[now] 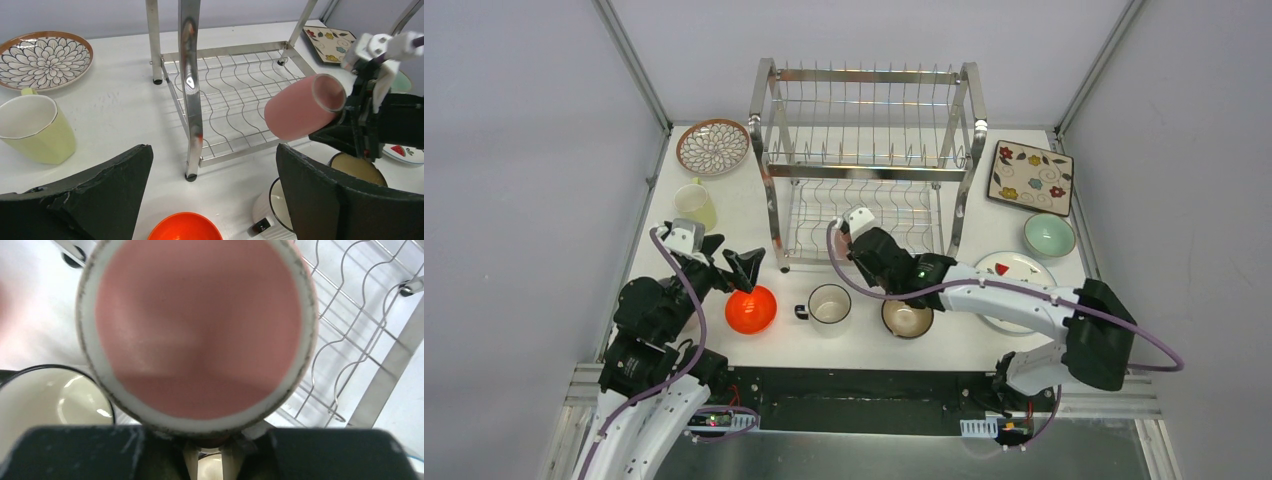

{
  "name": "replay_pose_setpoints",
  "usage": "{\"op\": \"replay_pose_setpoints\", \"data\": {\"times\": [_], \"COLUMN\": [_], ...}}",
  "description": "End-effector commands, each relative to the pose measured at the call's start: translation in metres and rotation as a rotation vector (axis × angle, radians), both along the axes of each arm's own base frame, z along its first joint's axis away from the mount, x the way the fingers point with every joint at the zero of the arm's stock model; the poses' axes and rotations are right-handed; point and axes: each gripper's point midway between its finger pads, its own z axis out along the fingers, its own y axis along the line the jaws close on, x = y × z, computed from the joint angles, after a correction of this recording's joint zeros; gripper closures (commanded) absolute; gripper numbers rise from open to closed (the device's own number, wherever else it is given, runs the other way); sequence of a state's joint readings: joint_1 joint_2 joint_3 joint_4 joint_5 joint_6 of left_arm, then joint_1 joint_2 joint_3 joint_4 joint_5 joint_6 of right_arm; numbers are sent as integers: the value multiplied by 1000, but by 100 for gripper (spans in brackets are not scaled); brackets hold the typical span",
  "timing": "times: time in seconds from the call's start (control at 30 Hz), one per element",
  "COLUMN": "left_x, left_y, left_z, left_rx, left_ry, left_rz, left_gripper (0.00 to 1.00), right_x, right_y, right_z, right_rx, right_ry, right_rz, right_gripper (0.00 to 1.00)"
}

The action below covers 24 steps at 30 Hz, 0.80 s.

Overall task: Load the mixed dishes into the dish rack
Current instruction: Turn the cup upside down in the dish rack.

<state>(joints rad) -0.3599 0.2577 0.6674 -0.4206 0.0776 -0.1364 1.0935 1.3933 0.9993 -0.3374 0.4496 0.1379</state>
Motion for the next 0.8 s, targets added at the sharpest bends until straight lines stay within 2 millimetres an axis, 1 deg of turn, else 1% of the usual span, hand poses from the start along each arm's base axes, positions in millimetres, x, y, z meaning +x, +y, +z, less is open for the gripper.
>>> {"op": "replay_pose_setpoints", "data": {"times": [0.0,0.2,0.33,0.47,0.57,0.77], "left_x": [-2,0,-1,-1,-1,-1], "left_y": [5,7,8,8,7,7], "left_z": [11,10,9,9,9,8], "left_rx": [0,4,3,-2,-1,-2], "left_ry": [-37,-34,-30,-26,-25,-25], "left_rz": [20,32,36,37,33,33], "left_gripper": [1,2,2,2,2,2], "right_x": [36,51,61,68,77,99], "right_y": [23,30,27,27,23,17], "right_z": [46,38,30,23,17,10], "right_rx": [28,-24,-36,21,36,41], "right_ry": [-194,-203,-205,-180,-164,-157], "right_rz": [-21,-37,-82,-120,-155,-200], "right_gripper": [100,100,100,100,100,100]}}
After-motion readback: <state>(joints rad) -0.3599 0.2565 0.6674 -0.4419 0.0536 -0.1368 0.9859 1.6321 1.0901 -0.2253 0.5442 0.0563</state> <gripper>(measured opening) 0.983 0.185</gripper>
